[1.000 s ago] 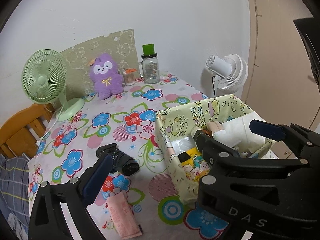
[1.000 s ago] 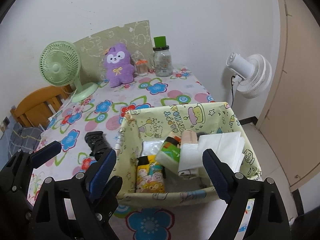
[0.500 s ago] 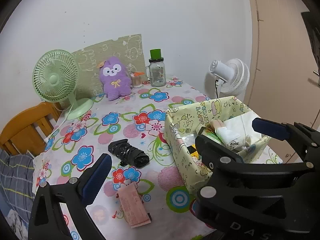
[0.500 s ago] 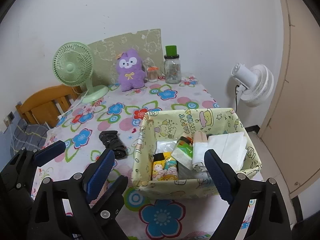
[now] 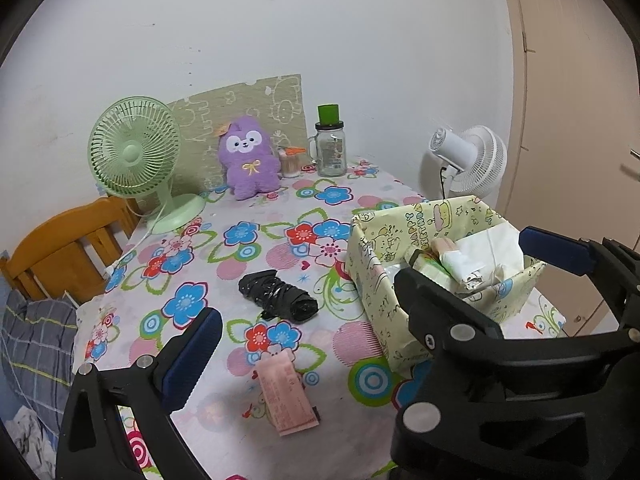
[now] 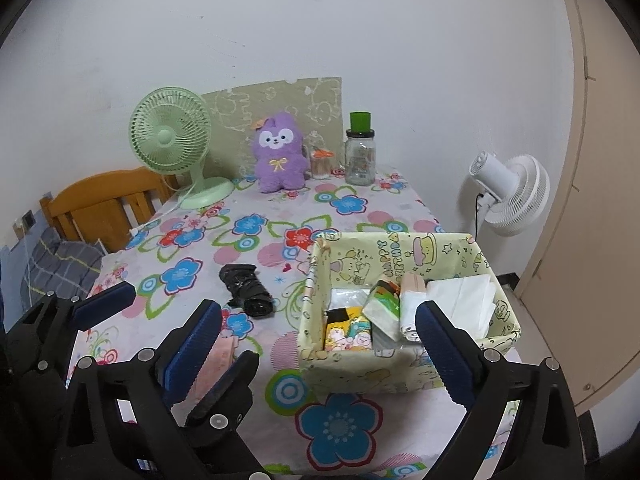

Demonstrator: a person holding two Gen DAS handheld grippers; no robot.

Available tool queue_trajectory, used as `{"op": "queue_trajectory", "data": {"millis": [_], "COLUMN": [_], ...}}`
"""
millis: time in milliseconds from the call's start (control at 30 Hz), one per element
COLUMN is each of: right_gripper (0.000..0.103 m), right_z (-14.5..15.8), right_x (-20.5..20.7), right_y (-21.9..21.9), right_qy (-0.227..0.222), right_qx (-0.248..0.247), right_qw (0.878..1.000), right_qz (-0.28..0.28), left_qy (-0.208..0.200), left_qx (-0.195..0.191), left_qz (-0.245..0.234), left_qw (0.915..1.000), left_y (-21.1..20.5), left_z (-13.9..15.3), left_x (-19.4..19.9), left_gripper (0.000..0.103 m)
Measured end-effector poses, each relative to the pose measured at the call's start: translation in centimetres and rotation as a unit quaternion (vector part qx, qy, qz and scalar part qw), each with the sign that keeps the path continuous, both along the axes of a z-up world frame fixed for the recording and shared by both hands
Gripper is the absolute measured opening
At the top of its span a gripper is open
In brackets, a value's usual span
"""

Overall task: Organize soft objects
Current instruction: 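Withdraw both open tools from the yellow box toward the black umbrella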

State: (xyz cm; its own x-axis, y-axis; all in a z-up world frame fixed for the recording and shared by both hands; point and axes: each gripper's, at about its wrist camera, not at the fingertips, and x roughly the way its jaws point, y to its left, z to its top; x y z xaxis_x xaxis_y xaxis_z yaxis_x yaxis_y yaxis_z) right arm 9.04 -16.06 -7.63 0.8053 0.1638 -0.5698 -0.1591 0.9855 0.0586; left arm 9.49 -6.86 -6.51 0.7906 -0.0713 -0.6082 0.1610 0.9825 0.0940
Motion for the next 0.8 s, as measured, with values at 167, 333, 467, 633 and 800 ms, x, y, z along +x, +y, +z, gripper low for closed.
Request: {"op": "queue_trajectory", "data": {"millis": [167, 333, 467, 633, 800], "right_gripper": [0.099, 0.099, 0.099, 0.099, 0.095], "right_z": [0.0, -0.2, -0.5, -1.5, -2.4], "right_x": [-0.6, -1.1, -1.3, -0.9, -0.5], "right_y": [0.9, 1.8, 2.6, 3.6, 4.6], "right_qy": [-0.007, -0.018, -0.025, -0.014, -0.009], "right_qx": [-0.003, -0.009, -0.008, -0.009, -0.015], "right_qw": [1.000, 1.000, 0.999, 0.999, 0.999], "right_qz": [0.011, 0.016, 0.021, 0.030, 0.036], "left_qy": [0.000, 0.003, 0.005, 0.010, 0.021], "left_qx": [-0.002, -0.008, -0.013, -0.015, -0.019], "left_qz": [0.006, 0.013, 0.020, 0.027, 0.032], "left_qw": [1.0000, 0.9999, 0.9997, 0.9995, 0.9991], "left_y": [0.8, 1.8, 2.7, 3.7, 4.7], "left_z": [-0.1, -0.5, -0.8, -1.5, -2.6], "left_x": [-0.7, -1.0, -1.1, -1.1, -0.7], "left_gripper": [0.103, 0.103, 0.103, 0.103, 0.103]}}
